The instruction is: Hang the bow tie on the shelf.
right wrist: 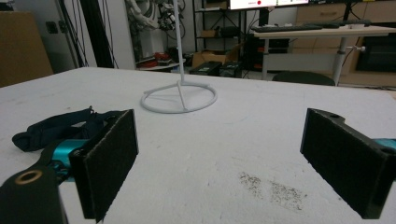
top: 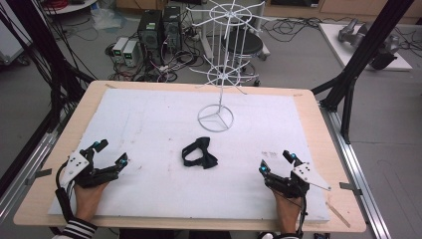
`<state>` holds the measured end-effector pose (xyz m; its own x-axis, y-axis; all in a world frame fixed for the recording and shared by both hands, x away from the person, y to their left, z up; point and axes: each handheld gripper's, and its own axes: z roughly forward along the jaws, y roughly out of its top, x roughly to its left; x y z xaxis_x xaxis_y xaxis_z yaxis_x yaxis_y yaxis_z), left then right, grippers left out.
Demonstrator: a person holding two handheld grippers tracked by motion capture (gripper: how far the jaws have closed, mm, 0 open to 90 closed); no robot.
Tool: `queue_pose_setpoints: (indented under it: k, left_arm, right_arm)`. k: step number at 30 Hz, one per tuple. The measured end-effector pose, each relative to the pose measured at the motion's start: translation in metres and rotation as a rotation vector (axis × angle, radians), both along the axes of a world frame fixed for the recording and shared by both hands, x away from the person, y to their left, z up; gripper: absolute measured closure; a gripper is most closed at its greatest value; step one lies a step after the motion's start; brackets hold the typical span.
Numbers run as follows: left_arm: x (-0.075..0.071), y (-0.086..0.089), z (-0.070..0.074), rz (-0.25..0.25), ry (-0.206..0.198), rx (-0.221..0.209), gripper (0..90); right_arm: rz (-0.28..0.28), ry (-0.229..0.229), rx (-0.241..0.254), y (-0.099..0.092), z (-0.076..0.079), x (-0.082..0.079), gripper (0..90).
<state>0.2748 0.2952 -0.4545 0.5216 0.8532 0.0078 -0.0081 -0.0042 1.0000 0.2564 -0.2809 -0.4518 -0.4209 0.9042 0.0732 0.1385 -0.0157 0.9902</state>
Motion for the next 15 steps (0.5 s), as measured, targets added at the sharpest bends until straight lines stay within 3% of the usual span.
queue_pose_setpoints:
  k: [15]
  left_arm:
    - [-0.0002,-0.0003,0.0000,0.003,-0.002,0.005,13.8]
  right_arm:
    - [0.001,0.002,-0.010,-0.0002,0.0001,0.0013,10.2]
